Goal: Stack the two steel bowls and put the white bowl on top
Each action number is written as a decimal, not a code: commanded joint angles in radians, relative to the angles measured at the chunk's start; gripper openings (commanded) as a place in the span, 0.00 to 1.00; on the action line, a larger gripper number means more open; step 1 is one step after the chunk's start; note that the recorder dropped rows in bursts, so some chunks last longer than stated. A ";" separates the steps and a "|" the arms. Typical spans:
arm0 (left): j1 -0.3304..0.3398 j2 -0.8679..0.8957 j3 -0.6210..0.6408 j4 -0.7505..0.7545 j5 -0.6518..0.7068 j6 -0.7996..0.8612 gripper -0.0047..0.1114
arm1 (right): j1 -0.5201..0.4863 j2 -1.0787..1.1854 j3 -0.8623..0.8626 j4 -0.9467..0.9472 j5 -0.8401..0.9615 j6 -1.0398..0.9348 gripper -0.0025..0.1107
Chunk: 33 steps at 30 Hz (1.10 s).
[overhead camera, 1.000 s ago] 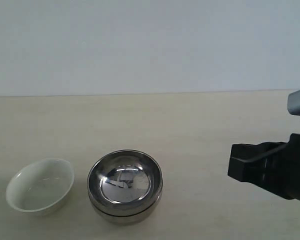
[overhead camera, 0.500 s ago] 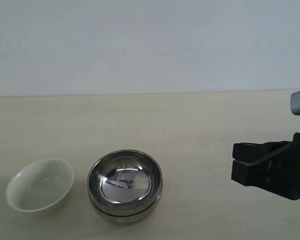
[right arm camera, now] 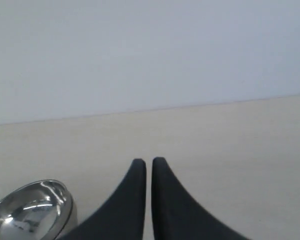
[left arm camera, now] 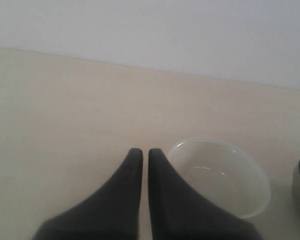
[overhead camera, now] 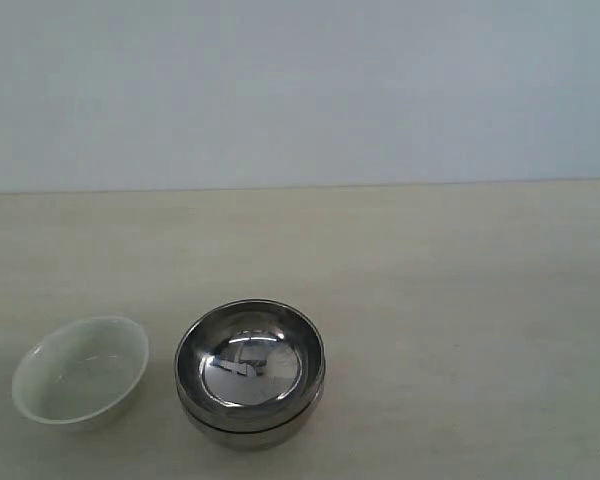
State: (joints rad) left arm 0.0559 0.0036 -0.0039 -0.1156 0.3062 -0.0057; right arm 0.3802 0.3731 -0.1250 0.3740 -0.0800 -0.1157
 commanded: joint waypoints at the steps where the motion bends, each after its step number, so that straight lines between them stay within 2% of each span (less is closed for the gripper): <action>1: -0.007 -0.004 0.004 -0.008 -0.010 -0.002 0.07 | -0.069 -0.153 0.101 -0.006 0.005 -0.014 0.02; 14: -0.007 -0.004 0.004 -0.008 -0.010 -0.002 0.07 | -0.191 -0.373 0.125 -0.006 0.062 -0.027 0.02; 21: -0.007 -0.004 0.004 -0.008 -0.010 -0.002 0.07 | -0.191 -0.373 0.125 -0.006 0.106 -0.104 0.02; 31: -0.007 -0.004 0.004 -0.008 -0.010 -0.002 0.07 | -0.191 -0.373 0.125 -0.006 0.245 -0.105 0.02; 33: -0.007 -0.004 0.004 -0.008 -0.010 -0.002 0.07 | -0.191 -0.373 0.125 -0.055 0.267 -0.103 0.02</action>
State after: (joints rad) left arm 0.0559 0.0036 -0.0039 -0.1156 0.3062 -0.0057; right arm 0.1977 0.0062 -0.0048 0.3629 0.1634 -0.2082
